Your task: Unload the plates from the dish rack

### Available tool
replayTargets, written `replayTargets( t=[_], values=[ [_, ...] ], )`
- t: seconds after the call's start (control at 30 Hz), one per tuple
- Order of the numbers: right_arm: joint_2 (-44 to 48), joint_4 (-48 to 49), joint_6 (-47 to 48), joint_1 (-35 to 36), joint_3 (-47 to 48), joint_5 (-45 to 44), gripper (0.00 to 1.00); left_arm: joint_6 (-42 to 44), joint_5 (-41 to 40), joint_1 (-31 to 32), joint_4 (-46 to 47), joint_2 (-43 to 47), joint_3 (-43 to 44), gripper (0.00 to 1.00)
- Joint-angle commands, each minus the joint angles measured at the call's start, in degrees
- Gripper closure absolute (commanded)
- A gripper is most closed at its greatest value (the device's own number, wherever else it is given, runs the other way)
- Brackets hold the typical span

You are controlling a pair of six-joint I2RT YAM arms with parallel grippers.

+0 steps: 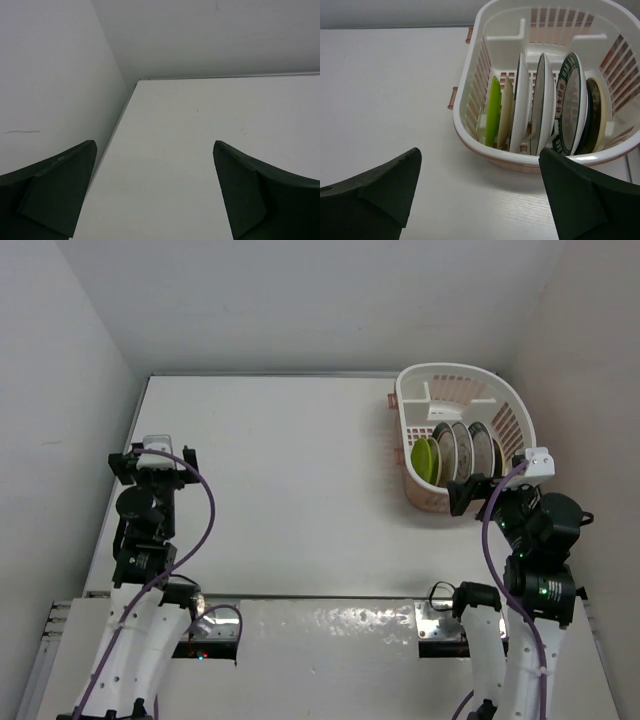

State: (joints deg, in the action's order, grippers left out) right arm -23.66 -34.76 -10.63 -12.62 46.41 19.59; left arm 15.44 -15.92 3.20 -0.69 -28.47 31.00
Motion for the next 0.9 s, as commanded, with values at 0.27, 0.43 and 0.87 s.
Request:
replayTargets(
  t=[0.27, 0.43, 0.87],
  values=[
    [-24.47, -0.91, -0.09, -0.03, 32.74, 1.47, 0.29, 2.93, -0.37, -0.57, 8.43, -15.11, 7.74, 0.0],
    [-47.32, -2.93, -0.18, 2.07, 57.4, 5.11, 0.32, 1.7, 18.63, -0.48, 10.35, -25.12, 13.38, 0.0],
    [-61.53, -13.42, -3.92, 31.08, 51.19, -30.31, 0.81, -1.82, 16.19, 1.02, 10.0, -31.21, 14.61, 0.03]
  ],
)
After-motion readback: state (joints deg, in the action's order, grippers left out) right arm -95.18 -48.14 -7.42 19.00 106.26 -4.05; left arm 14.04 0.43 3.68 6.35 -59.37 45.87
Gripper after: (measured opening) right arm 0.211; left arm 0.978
